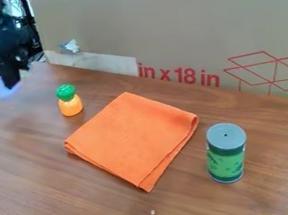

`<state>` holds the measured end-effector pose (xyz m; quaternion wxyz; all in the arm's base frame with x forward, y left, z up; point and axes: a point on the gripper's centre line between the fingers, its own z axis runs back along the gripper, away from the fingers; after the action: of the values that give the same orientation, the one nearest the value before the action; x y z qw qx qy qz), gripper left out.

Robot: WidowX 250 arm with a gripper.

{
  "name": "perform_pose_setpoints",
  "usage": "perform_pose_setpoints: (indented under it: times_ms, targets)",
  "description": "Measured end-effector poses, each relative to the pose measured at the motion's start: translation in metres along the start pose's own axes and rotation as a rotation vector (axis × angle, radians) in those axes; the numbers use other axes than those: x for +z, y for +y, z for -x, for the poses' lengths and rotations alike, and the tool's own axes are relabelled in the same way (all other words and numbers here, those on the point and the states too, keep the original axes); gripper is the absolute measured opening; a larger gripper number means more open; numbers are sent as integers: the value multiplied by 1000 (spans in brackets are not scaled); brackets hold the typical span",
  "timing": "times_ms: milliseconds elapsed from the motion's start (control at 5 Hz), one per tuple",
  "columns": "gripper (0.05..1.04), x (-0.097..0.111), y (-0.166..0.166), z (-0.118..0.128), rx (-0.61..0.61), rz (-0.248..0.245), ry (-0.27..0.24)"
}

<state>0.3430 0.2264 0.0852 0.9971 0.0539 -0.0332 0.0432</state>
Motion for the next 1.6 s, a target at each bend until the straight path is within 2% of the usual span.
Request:
perform_pose_setpoints:
  times_ms: [400, 800, 1000, 1200, 1400, 1600]
  targets:
    - [93, -35, 2, -18, 5, 58, 56]
    - [116, -36, 3, -31, 24, 89, 49]
    - [307, -36, 0, -35, 20, 112, 20]
    - [593, -36, 7, -34, 58, 153, -25]
    - [891, -13, 21, -30, 104, 156, -89]
    - [1010, -1, 21, -8, 123, 138, -34]
